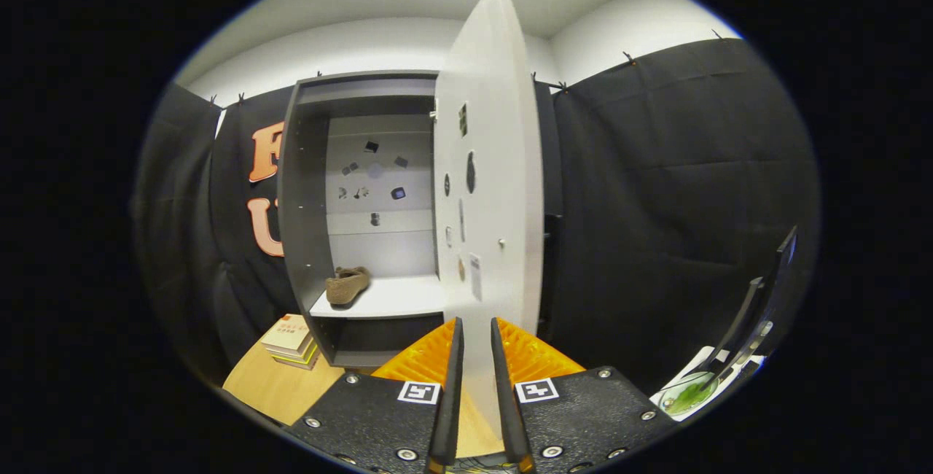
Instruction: Open the shoe cabinet door, grab the shoes and put them into the shoe cabinet, then close the shoe cabinet door.
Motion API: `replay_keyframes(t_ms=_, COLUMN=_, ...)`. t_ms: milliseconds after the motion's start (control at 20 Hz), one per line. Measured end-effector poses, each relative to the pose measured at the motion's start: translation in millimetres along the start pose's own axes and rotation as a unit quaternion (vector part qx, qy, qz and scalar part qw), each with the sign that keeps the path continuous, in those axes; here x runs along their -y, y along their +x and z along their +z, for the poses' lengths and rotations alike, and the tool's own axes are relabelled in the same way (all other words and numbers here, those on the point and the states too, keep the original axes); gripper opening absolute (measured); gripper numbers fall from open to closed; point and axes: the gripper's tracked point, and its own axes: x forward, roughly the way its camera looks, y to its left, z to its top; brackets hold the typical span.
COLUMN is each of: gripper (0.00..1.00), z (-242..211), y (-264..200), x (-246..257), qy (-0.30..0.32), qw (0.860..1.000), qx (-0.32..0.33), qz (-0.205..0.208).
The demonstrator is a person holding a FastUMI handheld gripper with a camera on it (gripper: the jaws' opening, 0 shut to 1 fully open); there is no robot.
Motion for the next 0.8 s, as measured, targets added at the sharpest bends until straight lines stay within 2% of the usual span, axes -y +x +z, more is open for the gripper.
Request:
replay_keyframes(t_ms=300, gripper=0.24, z=-37, y=4, x=-58, qy=0.002, qw=0.998, qx=-0.040, qz=0.056)
replay_keyframes(t_ms=550, gripper=0.24, z=-106, y=17, x=-118, qy=0.014, qw=0.989, qx=-0.109, qz=0.103)
replay_keyframes(t_ms=800, gripper=0.24, z=-185, y=26, x=-152, qy=0.034, qw=0.974, qx=-0.187, qz=0.125)
